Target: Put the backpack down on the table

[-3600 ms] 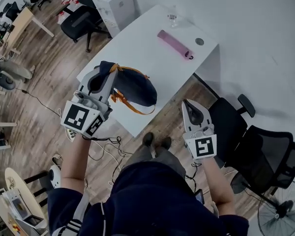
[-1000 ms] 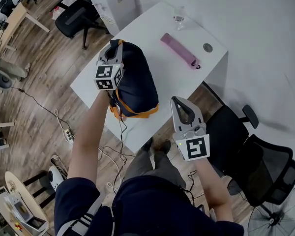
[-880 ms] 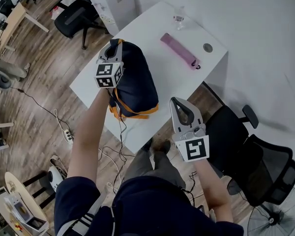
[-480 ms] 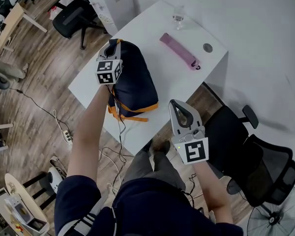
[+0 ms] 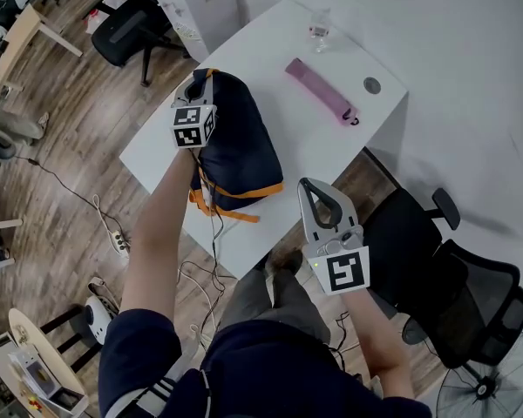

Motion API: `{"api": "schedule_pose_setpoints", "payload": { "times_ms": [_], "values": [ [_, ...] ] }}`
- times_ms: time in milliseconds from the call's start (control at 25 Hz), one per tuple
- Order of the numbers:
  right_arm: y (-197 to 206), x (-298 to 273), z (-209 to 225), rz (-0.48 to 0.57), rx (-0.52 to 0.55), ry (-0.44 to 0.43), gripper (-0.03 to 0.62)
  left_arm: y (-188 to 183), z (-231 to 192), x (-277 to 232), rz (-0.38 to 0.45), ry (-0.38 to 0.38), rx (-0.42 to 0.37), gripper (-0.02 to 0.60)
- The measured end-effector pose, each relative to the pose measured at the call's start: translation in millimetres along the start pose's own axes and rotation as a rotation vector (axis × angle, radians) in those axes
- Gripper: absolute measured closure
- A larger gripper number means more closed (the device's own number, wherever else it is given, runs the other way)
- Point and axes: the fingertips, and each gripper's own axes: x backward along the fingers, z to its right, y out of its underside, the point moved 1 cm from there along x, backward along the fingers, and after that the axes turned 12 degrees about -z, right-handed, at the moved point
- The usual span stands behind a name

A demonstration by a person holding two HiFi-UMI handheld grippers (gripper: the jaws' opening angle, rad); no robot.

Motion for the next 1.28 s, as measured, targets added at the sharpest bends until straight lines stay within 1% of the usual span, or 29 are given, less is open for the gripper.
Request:
{"api": "schedule_pose_setpoints", "payload": {
  "times_ms": [360, 520, 640, 840, 1000, 1120, 1280],
  "values": [
    [-0.6, -7.4, -4.3, -0.005, -0.01, -0.008, 0.597, 18.3, -8.1, -13.4, -0.033, -0.001, 0.006, 0.578],
    [0.9, -9.4, -4.0, -0.008, -0.013, -0.009, 0.597, 19.5, -7.9, -15.4, -0.044, 0.007, 0.001, 0.577],
    [2.0, -9.4, -3.9, -0.008, -0.012, -0.012, 0.597, 25.2, -5.2, -16.7, -0.068, 0.016, -0.007, 0.577],
    [4.0, -9.2, -3.1, -0.014, -0.018, -0.015, 0.597, 30.4, -6.2, -19.6, -0.087, 0.031, 0.003, 0.578],
    [5.4, -9.4, -3.1, -0.019, -0.013, -0.016, 0.597, 39.8, -5.5, -27.3, -0.133, 0.045, 0.0, 0.578],
    [7.2, -9.9, -3.4, -0.019, -0.016, -0.017, 0.597, 44.3, -5.8, -31.5, -0.153, 0.046, -0.003, 0.578],
    [8.1, -8.8, -4.9, -0.022, -0.022, -0.019, 0.597, 53.4, -7.6, -37.4, -0.208, 0.068, 0.016, 0.578]
  ]
}}
